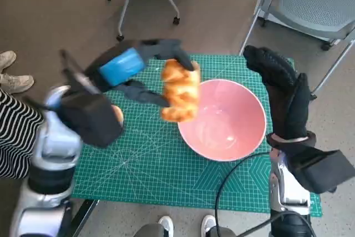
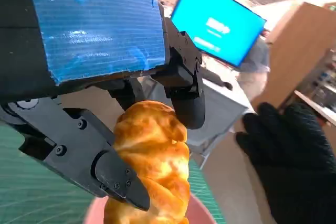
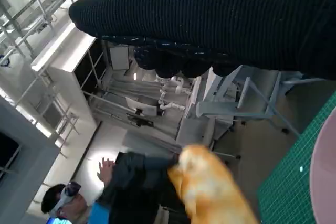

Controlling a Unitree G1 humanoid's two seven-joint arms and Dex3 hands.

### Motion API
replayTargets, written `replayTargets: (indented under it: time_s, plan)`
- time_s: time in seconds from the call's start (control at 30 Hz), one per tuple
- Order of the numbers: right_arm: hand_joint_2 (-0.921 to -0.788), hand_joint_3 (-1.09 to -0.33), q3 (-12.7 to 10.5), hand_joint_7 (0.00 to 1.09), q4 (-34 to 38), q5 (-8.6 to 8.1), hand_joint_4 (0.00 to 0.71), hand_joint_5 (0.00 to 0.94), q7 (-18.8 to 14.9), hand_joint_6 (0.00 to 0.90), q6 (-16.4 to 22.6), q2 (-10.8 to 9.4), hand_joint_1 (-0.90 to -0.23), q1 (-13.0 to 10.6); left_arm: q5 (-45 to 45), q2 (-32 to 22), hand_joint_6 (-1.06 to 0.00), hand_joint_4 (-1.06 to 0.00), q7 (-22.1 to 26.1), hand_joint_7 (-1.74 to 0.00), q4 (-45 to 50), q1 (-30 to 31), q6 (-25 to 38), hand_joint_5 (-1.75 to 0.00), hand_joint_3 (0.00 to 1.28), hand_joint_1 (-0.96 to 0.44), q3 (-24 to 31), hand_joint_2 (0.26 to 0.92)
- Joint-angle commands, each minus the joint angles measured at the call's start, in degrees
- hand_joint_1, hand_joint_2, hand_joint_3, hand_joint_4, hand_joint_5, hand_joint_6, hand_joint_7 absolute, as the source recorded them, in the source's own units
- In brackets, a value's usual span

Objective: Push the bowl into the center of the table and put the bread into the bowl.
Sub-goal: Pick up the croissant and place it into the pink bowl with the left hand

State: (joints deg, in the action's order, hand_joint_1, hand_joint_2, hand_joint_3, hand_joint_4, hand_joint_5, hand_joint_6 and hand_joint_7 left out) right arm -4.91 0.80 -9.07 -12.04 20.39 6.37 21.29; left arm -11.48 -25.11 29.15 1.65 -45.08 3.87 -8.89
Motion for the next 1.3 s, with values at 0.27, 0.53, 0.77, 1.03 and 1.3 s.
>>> replayTargets:
  time_s: [0.27, 0.53, 0.77, 1.03, 1.3]
  plan:
    - [-0.921, -0.721, -1.7, 0.6, -1.3, -0.18, 0.25, 0.005, 0.7, 0.094, -0.1, 0.4, -0.705, -3.2, -4.6, 6.5, -0.72, -0.87, -1.6, -1.07, -14.8, -7.7, -3.4, -0.95, 0.04, 0.0, -7.0, 0.872]
    - [-0.921, -0.711, -2.5, 0.59, -2.9, 0.11, 0.251, 0.004, 1.5, 0.109, -0.9, 0.5, -0.725, -4.3, -8.1, 9.3, -0.61, -0.77, -1.6, -1.17, -22.7, -10.2, -5.3, -1.09, 0.07, 0.0, -11.0, 0.906]
    - [-0.921, -0.706, -2.6, 0.58, -4.5, 0.63, 0.251, 0.003, 2.7, 0.121, -1.4, 0.3, -0.723, -5.4, -11.2, 8.9, -0.47, -0.44, 4.6, -0.28, -26.3, -12.6, -2.8, -0.2, 0.09, 0.04, -14.9, 0.853]
    - [-0.921, -0.705, -2.6, 0.57, -5.0, 1.0, 0.25, 0.002, 3.6, 0.125, -1.3, 0.3, -0.722, -5.9, -9.8, 9.0, -0.35, -0.18, 4.1, -0.06, -27.8, -11.3, -5.8, -0.01, 0.05, -0.09, -13.2, 0.792]
    - [-0.921, -0.704, -2.0, 0.56, -4.9, 1.59, 0.246, 0.0, 4.4, 0.123, -1.1, -0.1, -0.718, -5.9, -4.8, 7.3, -0.26, -0.03, 6.2, 0.0, -28.4, -9.8, -9.7, 0.0, 0.03, -0.18, -9.1, 0.773]
